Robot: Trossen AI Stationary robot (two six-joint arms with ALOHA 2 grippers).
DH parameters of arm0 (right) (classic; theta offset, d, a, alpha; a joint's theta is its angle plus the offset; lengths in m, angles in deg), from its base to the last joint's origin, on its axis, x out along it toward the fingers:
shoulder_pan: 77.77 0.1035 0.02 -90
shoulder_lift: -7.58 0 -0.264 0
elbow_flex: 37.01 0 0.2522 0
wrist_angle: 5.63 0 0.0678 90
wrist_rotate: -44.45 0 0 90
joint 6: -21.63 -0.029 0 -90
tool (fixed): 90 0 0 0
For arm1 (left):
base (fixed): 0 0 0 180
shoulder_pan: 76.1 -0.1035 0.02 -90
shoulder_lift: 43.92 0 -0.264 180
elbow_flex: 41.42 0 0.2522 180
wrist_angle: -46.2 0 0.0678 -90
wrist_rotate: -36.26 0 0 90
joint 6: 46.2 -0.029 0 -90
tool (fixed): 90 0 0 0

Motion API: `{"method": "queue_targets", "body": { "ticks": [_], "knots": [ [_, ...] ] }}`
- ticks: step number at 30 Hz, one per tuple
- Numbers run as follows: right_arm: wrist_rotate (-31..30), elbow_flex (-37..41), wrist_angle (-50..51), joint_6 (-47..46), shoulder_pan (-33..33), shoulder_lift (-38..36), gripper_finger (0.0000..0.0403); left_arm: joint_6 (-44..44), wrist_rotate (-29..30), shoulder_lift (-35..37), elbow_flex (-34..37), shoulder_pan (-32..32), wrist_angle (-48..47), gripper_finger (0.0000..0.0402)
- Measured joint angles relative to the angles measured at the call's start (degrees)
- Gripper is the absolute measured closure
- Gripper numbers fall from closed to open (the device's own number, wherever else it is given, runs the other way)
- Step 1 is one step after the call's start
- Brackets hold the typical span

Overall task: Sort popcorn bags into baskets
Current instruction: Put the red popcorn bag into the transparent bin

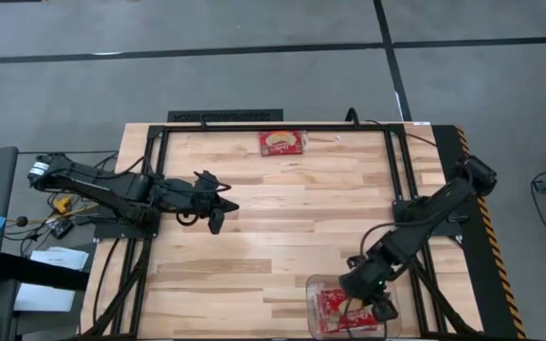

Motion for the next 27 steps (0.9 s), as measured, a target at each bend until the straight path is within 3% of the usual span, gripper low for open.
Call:
{"method": "queue_targets", "body": {
  "ticks": [5,16,21,27],
  "knots": [
    [0.1,-0.5,0.6,1.4,-0.4,1.0,0.0311,-0.2,0.0,0.0,0.0,0.0,-0.2,0.0401],
    [-0.6,-3.3,3.3,0.9,-3.6,-0.1,0.0187,-1.7,4.1,0.0,0.0,-0.1,-0.4,0.04],
    [-4.6,-7.0,9.3,2.2,-6.0,-0.1,0.0183,-4.4,6.9,-2.8,0.0,-2.2,1.5,0.0393],
    [-11.4,-10.3,15.0,3.1,-9.9,-3.9,0.0206,-15.4,1.1,-13.1,0.0,-12.8,13.4,0.0401]
  ]
}}
